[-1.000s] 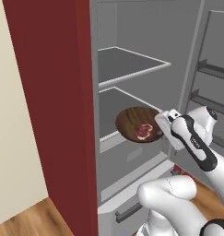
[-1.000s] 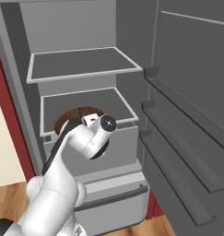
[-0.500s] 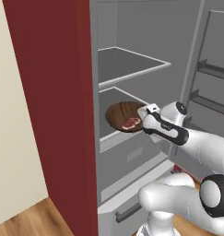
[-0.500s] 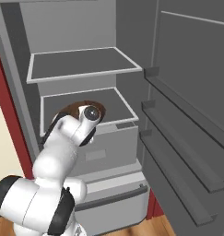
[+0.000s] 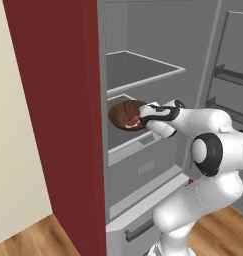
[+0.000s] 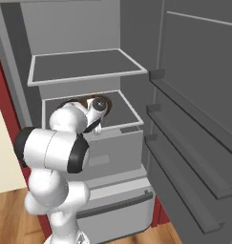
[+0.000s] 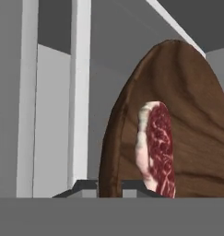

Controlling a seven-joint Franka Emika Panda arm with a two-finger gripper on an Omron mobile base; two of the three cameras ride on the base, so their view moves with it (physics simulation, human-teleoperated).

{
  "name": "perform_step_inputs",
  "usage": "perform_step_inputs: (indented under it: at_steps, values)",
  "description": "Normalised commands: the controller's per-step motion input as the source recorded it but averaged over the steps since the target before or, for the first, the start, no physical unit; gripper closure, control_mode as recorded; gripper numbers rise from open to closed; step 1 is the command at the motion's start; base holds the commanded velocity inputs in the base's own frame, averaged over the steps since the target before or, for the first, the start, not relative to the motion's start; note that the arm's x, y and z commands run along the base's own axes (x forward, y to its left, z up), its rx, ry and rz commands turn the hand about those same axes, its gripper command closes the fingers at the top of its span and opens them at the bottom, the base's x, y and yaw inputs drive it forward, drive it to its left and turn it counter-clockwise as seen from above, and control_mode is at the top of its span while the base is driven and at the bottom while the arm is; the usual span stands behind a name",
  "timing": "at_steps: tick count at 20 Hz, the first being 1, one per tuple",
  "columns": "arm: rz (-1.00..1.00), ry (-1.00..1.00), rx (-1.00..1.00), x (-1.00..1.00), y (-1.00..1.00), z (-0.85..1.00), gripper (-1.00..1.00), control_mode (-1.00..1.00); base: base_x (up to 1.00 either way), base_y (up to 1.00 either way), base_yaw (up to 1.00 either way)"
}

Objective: Place one of the steaks on the plate and the other in the bowl. Then place the bowl in the fridge.

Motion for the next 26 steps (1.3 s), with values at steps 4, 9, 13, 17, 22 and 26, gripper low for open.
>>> perform_step_inputs:
  at_steps: [4,9,13,17,22,26]
  values:
    - [0.00,-0.06,-0.02,0.69,0.35,-0.02,1.00,-1.00,0.00,0.00,0.00]
    - [0.00,0.00,0.00,0.37,0.13,0.00,-1.00,-1.00,0.00,0.00,0.00]
    - [0.00,0.00,0.00,0.03,0.00,0.00,-1.00,-1.00,0.00,0.00,0.00]
    - [0.00,-0.06,0.00,-0.04,0.00,0.06,-1.00,-1.00,0.00,0.00,0.00]
    - [0.00,-0.03,0.00,-0.52,-0.03,0.54,-1.00,-1.00,0.00,0.00,0.00]
    - [-0.01,0.01,-0.03,-0.99,-0.12,0.80,-1.00,-1.00,0.00,0.00,0.00]
